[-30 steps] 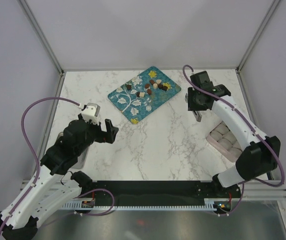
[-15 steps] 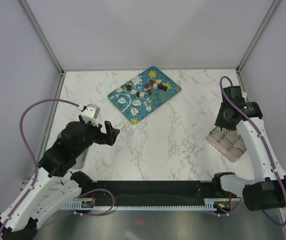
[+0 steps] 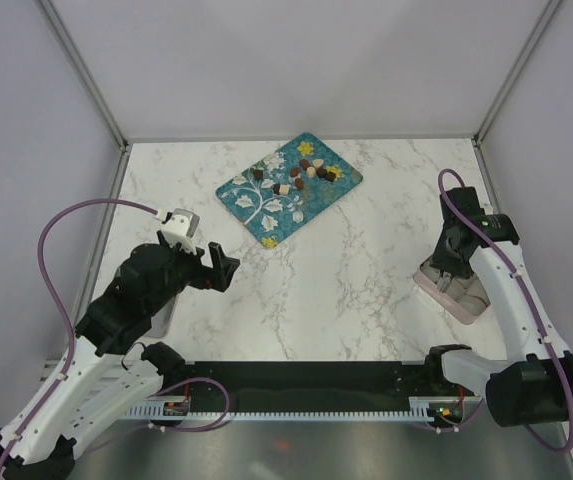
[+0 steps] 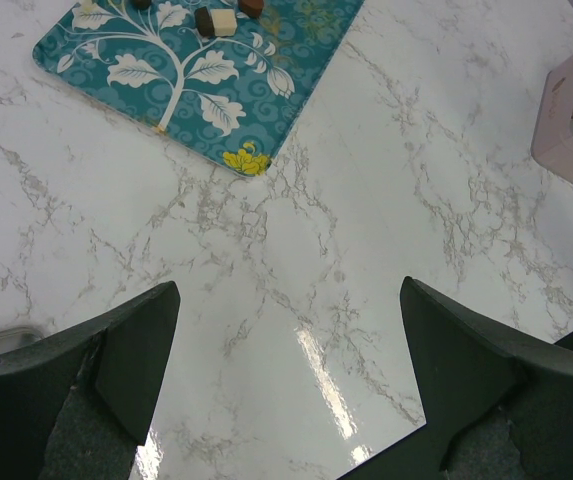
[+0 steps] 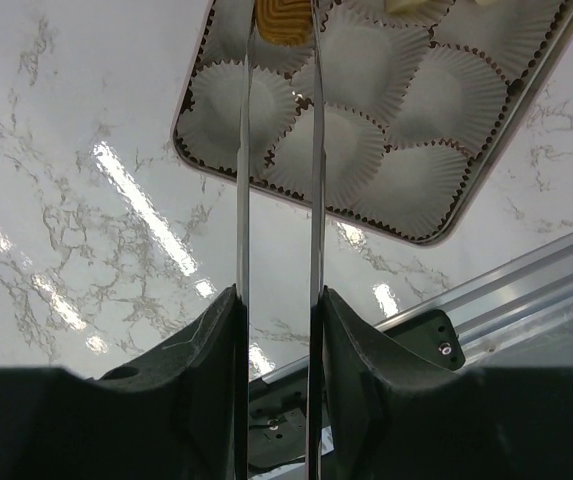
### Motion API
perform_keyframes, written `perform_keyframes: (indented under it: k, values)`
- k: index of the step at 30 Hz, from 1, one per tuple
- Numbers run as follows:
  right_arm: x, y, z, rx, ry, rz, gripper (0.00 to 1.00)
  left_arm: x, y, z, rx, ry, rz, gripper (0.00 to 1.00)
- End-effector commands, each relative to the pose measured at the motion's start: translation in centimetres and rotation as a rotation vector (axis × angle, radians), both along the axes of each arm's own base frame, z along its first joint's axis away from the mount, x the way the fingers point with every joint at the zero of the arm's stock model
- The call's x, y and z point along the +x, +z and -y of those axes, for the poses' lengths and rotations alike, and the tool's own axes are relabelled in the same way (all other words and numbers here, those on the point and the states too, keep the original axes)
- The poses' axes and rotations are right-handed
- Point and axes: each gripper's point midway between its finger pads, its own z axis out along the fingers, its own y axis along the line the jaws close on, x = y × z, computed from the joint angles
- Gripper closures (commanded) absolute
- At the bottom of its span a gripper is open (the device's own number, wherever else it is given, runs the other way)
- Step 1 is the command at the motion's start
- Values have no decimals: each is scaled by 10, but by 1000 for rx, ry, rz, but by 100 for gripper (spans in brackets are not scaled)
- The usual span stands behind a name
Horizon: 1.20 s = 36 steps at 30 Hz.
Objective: Pack the chocolate
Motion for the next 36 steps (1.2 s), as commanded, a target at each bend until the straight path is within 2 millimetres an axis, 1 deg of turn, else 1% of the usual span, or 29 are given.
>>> perform_keyframes:
  k: [1,9,13,24,30,33,34,36]
  values:
    - [9,5,2,0,-23,60,57,-1,8,3,-21,-10,20,0]
    - [16,1,1,21,-26,77,55,0,8,3,-21,-8,20,0]
    - [16,-2,1,22,-25,71,55,0,7,3,-20,-8,19,0]
    - [15,-1,0,33,-25,82,53,0,6,3,-17,-9,17,0]
    - [17,13,3,15,-30,97,49,0,6,3,-18,-8,14,0]
    - [21,29,3,16,-19,125,50,0,7,2,-19,-5,17,0]
    - [28,43,2,21,-12,163,50,0,7,2,-20,-5,19,0]
    - [36,54,-6,52,29,181,51,1,6,2,-16,-6,16,0]
